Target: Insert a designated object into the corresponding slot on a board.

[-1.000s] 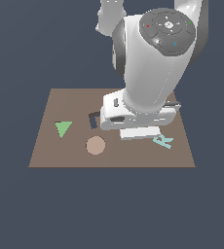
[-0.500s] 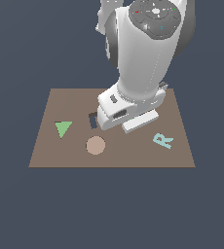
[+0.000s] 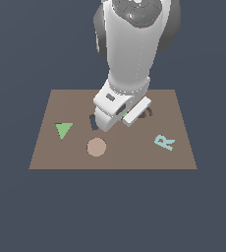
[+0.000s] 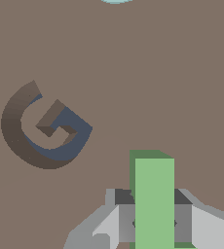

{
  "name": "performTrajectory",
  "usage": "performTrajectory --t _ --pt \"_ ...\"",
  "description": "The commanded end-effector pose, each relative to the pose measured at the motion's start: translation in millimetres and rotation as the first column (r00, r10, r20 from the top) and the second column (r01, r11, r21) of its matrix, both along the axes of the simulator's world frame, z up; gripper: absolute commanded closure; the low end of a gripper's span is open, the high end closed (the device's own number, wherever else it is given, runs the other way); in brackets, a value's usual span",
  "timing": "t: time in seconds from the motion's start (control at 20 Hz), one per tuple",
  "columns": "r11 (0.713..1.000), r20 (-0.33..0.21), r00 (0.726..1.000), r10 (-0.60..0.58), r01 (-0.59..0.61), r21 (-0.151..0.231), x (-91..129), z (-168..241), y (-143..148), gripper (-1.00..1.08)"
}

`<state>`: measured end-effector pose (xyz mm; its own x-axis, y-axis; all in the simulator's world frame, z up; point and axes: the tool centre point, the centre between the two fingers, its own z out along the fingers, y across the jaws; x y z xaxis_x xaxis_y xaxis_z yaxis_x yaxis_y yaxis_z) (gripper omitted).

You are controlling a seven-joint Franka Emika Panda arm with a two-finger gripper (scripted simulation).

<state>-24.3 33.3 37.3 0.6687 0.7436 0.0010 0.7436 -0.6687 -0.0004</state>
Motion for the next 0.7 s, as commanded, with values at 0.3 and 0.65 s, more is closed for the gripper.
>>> performTrajectory --t 0.3,0.65 --pt "0.952 0.001 0.952 0.307 -0.307 0.000 -12.5 1.3 -24.7 1.08" --pt "0.849 0.001 0.849 0.529 -0.529 -0.001 -16.2 2.2 -46.7 1.08"
